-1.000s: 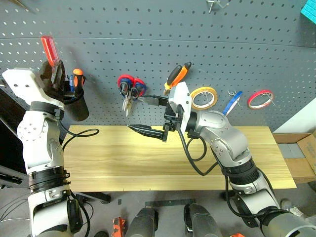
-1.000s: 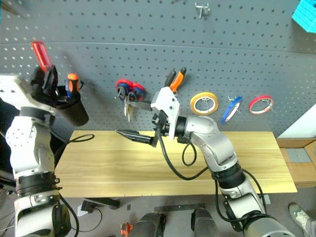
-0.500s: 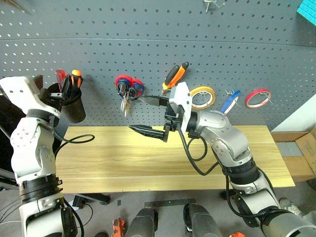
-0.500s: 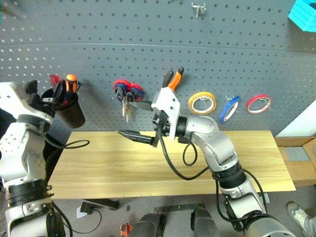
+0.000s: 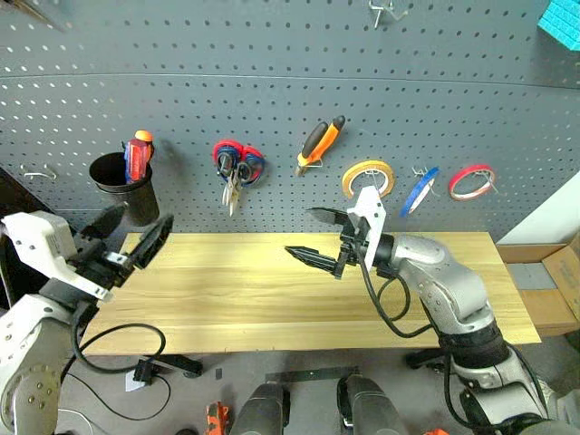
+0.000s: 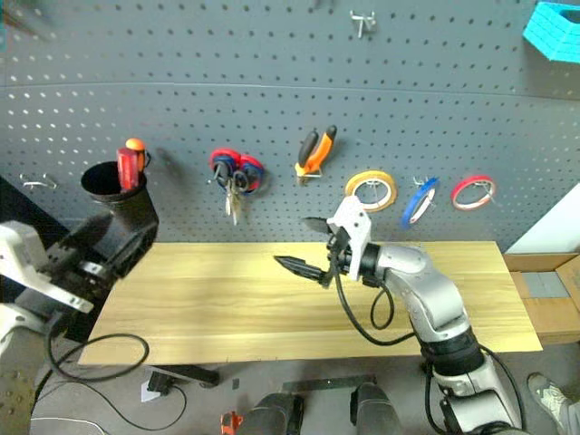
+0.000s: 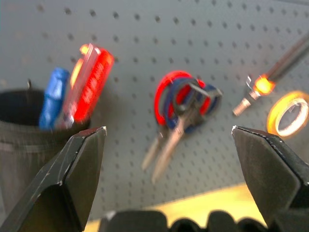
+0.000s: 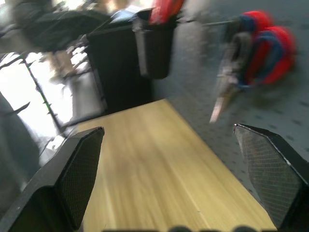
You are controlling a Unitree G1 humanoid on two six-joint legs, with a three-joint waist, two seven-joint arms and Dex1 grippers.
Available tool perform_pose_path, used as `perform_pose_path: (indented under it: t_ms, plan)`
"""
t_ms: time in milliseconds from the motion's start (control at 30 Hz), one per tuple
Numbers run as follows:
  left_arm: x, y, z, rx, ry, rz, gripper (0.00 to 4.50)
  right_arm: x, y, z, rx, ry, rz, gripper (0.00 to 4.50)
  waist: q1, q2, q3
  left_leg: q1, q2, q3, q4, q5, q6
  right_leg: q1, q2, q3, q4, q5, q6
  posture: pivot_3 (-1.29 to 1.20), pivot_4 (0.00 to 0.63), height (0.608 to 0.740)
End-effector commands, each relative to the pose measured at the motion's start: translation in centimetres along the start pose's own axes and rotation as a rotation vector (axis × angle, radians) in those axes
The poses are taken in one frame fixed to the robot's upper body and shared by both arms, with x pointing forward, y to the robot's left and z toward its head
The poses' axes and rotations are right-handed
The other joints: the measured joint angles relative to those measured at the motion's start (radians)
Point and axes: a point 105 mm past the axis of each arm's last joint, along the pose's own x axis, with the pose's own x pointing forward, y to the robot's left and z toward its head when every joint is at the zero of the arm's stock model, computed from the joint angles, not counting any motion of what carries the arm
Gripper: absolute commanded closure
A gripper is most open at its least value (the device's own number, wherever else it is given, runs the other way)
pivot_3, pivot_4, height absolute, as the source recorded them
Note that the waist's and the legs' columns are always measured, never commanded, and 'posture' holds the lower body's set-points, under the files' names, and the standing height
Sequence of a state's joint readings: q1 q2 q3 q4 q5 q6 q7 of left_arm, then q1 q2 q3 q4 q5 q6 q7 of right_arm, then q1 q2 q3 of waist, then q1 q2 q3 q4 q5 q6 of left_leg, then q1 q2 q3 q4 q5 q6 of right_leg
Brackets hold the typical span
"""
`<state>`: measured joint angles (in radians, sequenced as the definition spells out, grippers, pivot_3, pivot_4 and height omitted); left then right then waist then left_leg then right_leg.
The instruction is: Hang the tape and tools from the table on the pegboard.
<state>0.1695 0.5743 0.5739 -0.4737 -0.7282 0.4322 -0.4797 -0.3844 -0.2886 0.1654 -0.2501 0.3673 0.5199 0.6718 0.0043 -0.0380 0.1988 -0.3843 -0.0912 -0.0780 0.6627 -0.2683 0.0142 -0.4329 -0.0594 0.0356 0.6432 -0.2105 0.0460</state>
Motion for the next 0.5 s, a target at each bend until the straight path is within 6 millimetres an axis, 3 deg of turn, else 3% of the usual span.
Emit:
perform_pose_path:
  t_ms: [33, 200, 333, 500]
  plan:
    - [0.3, -0.3, -4.4, 0.051, 0.126, 0.047, 0.05, -3.4, -4.0, -3.8, 0.014, 0.041, -0.314, 0.00, 0.007, 0.002, -0.001, 0.005, 0.000, 0.000, -0.001, -0.001, 0.001, 0.008, 0.000, 0.000, -0.002, 0.000, 0.000, 0.03, 0.169, 0.740]
    - [0.3, -1.4, -10.7, 0.014, 0.296, 0.080, 0.05, -7.2, -5.2, -7.2, 0.147, 0.112, -0.430, 0.00, 0.002, 0.003, -0.002, 0.009, 0.000, 0.001, 0.001, -0.001, 0.002, 0.013, 0.001, 0.001, -0.001, -0.002, -0.001, -0.03, 0.151, 0.740]
    - [-0.3, -0.1, -12.2, 0.004, 0.331, 0.123, 0.05, -11.2, -6.5, -9.8, 0.152, 0.188, -0.567, 0.00, -0.010, 0.002, -0.006, 0.011, 0.002, 0.002, 0.000, -0.001, 0.001, 0.013, 0.002, 0.001, -0.001, -0.002, -0.001, -0.05, 0.140, 0.740]
    - [-0.6, 1.5, -12.6, 0.026, 0.339, 0.159, 0.05, -15.0, -8.0, -11.2, 0.136, 0.242, -0.673, 0.00, -0.014, 0.007, -0.010, 0.011, 0.003, 0.003, 0.000, -0.002, 0.001, 0.013, 0.002, 0.001, 0.000, -0.002, -0.001, -0.06, 0.121, 0.740]
